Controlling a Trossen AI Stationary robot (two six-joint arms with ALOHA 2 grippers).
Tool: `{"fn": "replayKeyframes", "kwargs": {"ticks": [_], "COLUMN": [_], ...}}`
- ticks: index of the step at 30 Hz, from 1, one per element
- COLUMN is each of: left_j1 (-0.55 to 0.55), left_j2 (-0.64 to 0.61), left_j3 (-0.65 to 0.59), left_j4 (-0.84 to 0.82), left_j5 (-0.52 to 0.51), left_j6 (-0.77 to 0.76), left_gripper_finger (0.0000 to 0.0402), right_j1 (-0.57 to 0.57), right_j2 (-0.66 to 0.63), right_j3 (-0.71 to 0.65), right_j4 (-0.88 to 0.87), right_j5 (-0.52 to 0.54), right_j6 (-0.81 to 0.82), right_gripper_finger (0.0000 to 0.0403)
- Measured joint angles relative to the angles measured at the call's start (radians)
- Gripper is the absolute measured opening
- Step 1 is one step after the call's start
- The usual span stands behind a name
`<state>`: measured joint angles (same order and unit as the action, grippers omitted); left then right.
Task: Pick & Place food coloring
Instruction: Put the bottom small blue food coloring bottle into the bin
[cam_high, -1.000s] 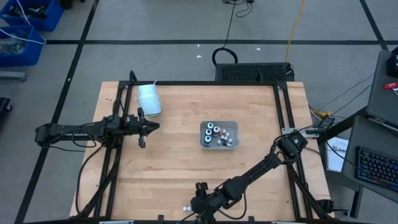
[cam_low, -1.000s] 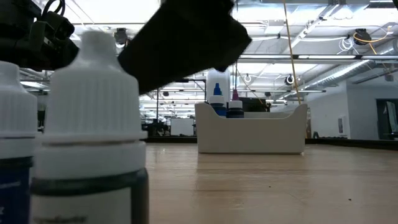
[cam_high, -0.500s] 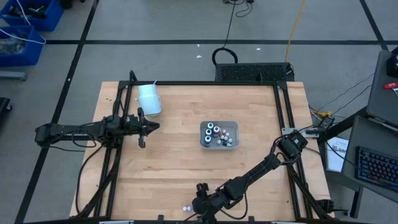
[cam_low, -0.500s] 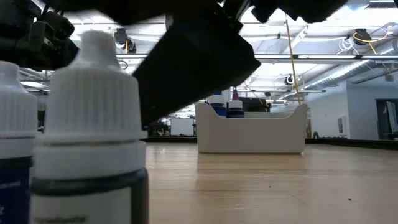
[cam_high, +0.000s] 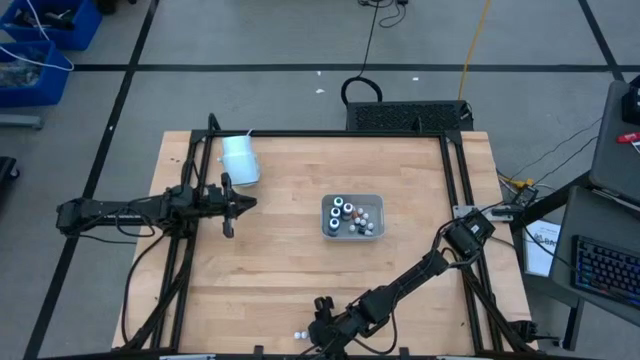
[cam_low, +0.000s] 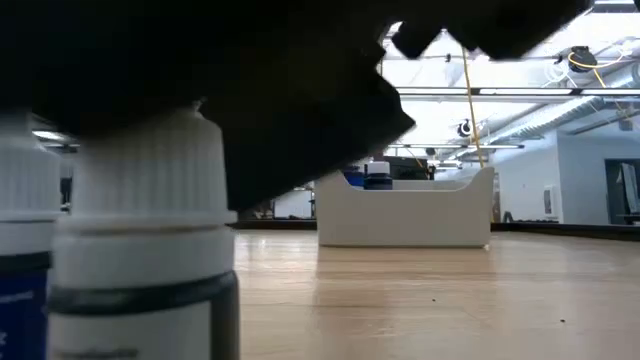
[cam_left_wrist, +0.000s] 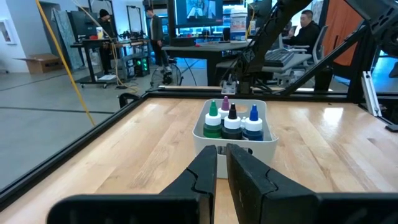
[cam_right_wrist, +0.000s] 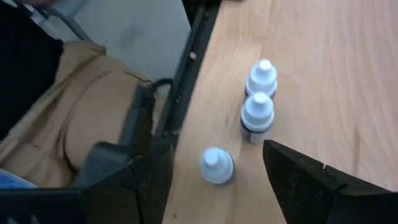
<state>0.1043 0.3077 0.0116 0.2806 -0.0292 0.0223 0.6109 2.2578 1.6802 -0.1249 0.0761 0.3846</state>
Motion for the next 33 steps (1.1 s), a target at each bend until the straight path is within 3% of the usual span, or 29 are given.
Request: {"fn": "replayKeyframes", "kwargs": {"ticks": [23,33], "left_j1": [0.000,0.000], "left_j2": [0.000,0.000], "left_j3": [0.000,0.000], "left_j4": [0.000,0.000], "left_j5": [0.000,0.000], "left_j6": [0.003,0.003], "left_gripper_finger": [0.0044,0.0044], "right_j1": [0.000,0.000], "right_j2": [0.004,0.004], "right_j3": [0.000,0.000], "right_j4": [0.009,0.008], "right_j5": [-0.003,-0.003], "right_j6": [-0.004,-0.004], "right_gripper_finger": [0.0150,0.0078]}}
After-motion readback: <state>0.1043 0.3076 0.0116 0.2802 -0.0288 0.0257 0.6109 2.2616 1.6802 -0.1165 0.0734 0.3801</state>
